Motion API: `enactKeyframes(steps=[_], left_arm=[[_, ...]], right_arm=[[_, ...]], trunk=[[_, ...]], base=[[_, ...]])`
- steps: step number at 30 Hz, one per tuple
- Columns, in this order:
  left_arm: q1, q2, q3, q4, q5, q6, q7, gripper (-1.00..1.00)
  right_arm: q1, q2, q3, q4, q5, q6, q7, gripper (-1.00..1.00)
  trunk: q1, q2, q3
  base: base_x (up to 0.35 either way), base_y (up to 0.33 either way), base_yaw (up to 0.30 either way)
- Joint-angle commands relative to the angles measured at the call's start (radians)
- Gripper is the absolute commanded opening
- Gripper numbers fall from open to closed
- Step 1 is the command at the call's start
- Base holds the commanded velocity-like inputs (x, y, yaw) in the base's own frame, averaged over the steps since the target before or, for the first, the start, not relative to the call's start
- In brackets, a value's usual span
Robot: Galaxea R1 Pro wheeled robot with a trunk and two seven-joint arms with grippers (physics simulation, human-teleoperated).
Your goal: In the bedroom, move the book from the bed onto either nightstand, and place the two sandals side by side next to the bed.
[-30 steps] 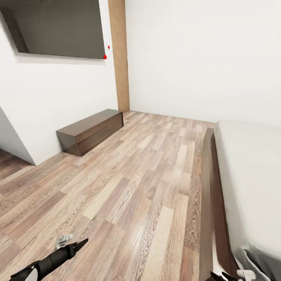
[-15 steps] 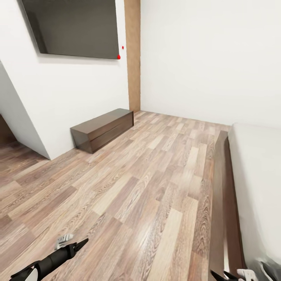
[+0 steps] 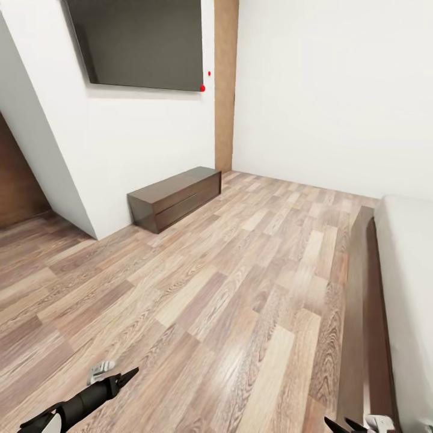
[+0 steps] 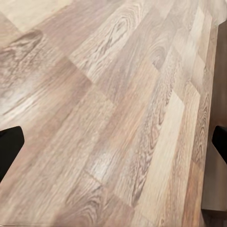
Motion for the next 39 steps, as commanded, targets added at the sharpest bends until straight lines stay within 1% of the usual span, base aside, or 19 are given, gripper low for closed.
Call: enactKeyframes(steps=[1, 4, 29, 34, 36, 38, 39], left_arm=[[-0.001, 0.000, 0.002, 0.001, 0.005, 0.007, -0.005, 1.00], [-0.001, 0.000, 0.002, 0.001, 0.005, 0.007, -0.005, 1.00], [-0.001, -0.001, 0.002, 0.000, 0.005, 0.007, -0.005, 1.00], [-0.001, -0.009, 0.002, 0.001, 0.003, 0.003, 0.000, 1.00], [-0.001, -0.025, 0.002, 0.002, -0.010, -0.014, 0.042, 1.00], [-0.001, -0.054, 0.002, 0.003, -0.034, -0.053, 0.137, 1.00], [-0.001, -0.070, 0.003, 0.005, -0.048, -0.075, 0.191, 1.00]], right_arm=[[0.000, -0.001, 0.006, 0.001, -0.005, -0.007, 0.001, 1.00], [0.000, -0.001, 0.006, 0.001, -0.005, -0.007, 0.001, 1.00], [0.000, -0.001, 0.006, 0.001, -0.005, -0.007, 0.000, 1.00], [0.000, -0.001, 0.006, 0.001, -0.005, -0.007, 0.001, 1.00], [0.000, -0.001, 0.005, 0.001, -0.005, -0.007, 0.001, 1.00], [0.000, -0.001, 0.005, 0.001, -0.005, -0.007, 0.000, 1.00], [0.000, -0.001, 0.005, 0.001, -0.005, -0.007, 0.000, 1.00]], trunk=[[0.000, 0.000, -0.001], [0.000, 0.000, -0.001], [-0.096, 0.175, 0.077], [-0.115, 0.210, 0.093], [-0.123, 0.224, 0.099], [-0.131, 0.238, 0.106], [-0.131, 0.238, 0.106]], base=[[0.000, 0.000, 0.174], [0.000, 0.000, 0.132], [0.000, 0.000, 0.007], [0.000, 0.000, 0.000], [0.000, 0.000, 0.000], [0.000, 0.000, 0.000], [0.000, 0.000, 0.000]])
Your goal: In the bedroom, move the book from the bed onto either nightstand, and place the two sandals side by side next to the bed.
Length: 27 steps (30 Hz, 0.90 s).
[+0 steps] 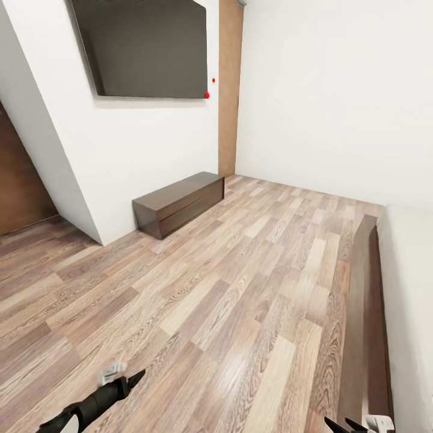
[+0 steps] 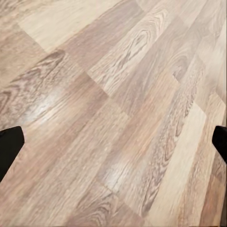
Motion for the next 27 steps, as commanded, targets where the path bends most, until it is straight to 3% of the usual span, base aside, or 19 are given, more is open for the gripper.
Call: enactKeyframes(steps=[1, 2, 6, 11, 13, 16, 22, 27], left_arm=[[-0.001, -0.008, 0.002, 0.004, -0.004, -0.013, 0.023, 1.00], [-0.001, -0.023, 0.002, 0.021, -0.026, -0.045, 0.092, 1.00], [-0.001, -0.048, 0.002, 0.118, -0.079, -0.123, 0.177, 1.00], [0.000, -0.087, 0.002, 0.279, -0.143, -0.295, 0.204, 1.00], [0.000, -0.109, 0.002, 0.308, -0.158, -0.333, 0.207, 1.00], [0.001, -0.123, 0.003, 0.321, -0.165, -0.352, 0.218, 1.00], [0.001, -0.129, 0.003, 0.326, -0.168, -0.361, 0.280, 1.00], [0.002, -0.132, 0.002, 0.327, -0.169, -0.362, 0.291, 1.00]], right_arm=[[-0.001, -0.001, 0.006, 0.001, -0.005, -0.007, 0.001, 1.00], [-0.001, -0.001, 0.007, 0.001, -0.005, -0.007, 0.001, 1.00], [-0.001, -0.001, 0.005, 0.001, -0.005, -0.013, 0.001, 1.00], [-0.001, -0.001, 0.004, 0.001, -0.005, -0.015, 0.001, 1.00], [-0.001, -0.001, 0.004, 0.001, -0.005, -0.016, 0.001, 1.00], [-0.001, -0.001, 0.004, 0.001, -0.005, -0.016, 0.001, 1.00], [-0.001, -0.001, 0.004, 0.001, -0.005, -0.016, 0.000, 1.00], [-0.001, -0.001, 0.004, 0.001, -0.005, -0.016, 0.001, 1.00]], trunk=[[0.000, 0.000, -0.001], [0.000, 0.000, -0.001], [-0.012, 0.021, 0.009], [-0.023, 0.042, 0.018], [-0.023, 0.042, 0.018], [-0.023, 0.042, 0.018], [-0.023, 0.042, 0.018], [-0.023, 0.042, 0.018]], base=[[0.000, 0.000, 0.000], [0.000, 0.000, 0.000], [0.000, 0.000, 0.000], [0.000, 0.000, 0.000], [0.000, 0.000, 0.000], [0.000, 0.000, 0.000], [0.000, 0.000, 0.000], [0.000, 0.000, 0.000]])
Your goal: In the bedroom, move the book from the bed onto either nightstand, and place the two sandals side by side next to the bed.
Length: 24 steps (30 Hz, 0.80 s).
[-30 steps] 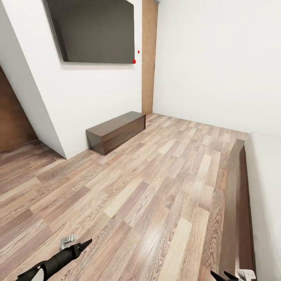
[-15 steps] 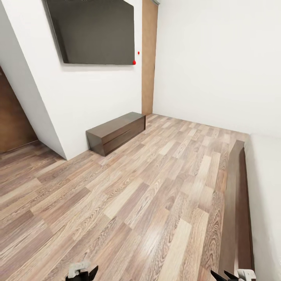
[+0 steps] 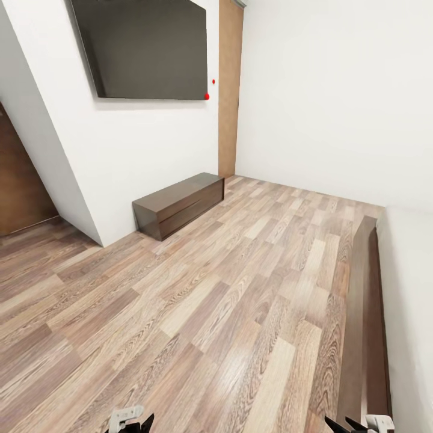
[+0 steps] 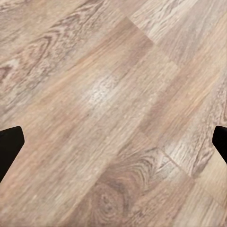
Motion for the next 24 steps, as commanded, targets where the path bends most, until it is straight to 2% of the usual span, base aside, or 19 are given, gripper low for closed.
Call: enactKeyframes(steps=[1, 8, 24], left_arm=[[-0.001, 0.000, 0.008, 0.002, 0.004, 0.000, -0.008, 1.00], [-0.001, 0.000, 0.008, 0.002, 0.004, -0.001, -0.008, 1.00], [-0.001, 0.000, 0.008, 0.002, 0.003, -0.001, -0.008, 1.00]], right_arm=[[-0.001, -0.001, 0.006, 0.001, -0.005, -0.006, 0.001, 1.00], [-0.001, 0.000, 0.009, 0.002, -0.005, -0.007, 0.001, 1.00], [-0.001, -0.001, 0.009, 0.003, -0.005, -0.007, 0.001, 1.00]], trunk=[[0.000, 0.000, -0.001], [0.000, 0.000, -0.001], [-0.061, 0.112, 0.049]], base=[[0.000, 0.000, 0.000], [0.000, 0.000, 0.000], [0.000, 0.000, 0.000]])
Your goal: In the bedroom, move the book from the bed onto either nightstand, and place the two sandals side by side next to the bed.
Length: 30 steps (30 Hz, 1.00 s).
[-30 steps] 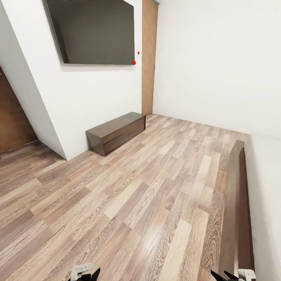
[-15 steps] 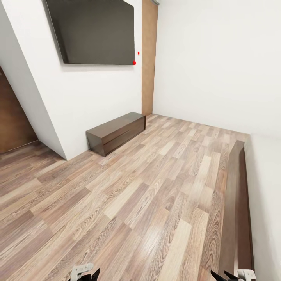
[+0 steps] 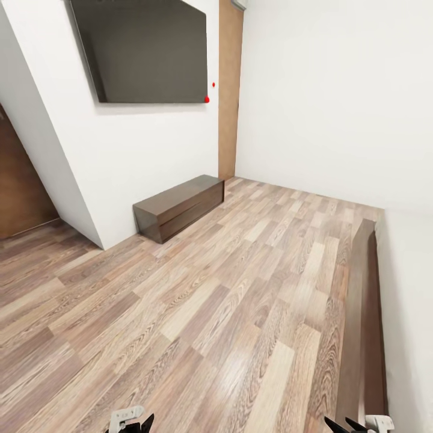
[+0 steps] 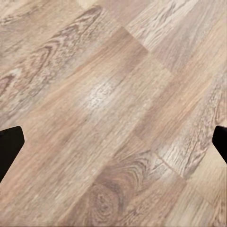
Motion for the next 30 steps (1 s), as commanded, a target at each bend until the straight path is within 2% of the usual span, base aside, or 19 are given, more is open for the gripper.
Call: enactKeyframes(steps=[1, 18, 30], left_arm=[[-0.001, 0.000, 0.008, 0.001, 0.004, 0.000, -0.009, 1.00], [-0.001, 0.000, 0.008, 0.000, 0.004, 0.000, -0.009, 1.00], [-0.001, 0.000, 0.008, 0.001, 0.005, 0.000, -0.009, 1.00]], right_arm=[[-0.001, -0.001, 0.006, 0.001, -0.005, -0.007, 0.001, 1.00], [-0.001, 0.000, 0.006, 0.002, -0.005, -0.007, 0.001, 1.00], [-0.001, 0.001, 0.006, 0.003, -0.005, -0.007, 0.001, 1.00]], trunk=[[-0.004, 0.007, 0.002], [-0.069, 0.126, 0.056], [-0.069, 0.126, 0.057]], base=[[0.000, 0.000, 0.000], [0.000, 0.000, 0.000], [0.000, 0.000, 0.000]])
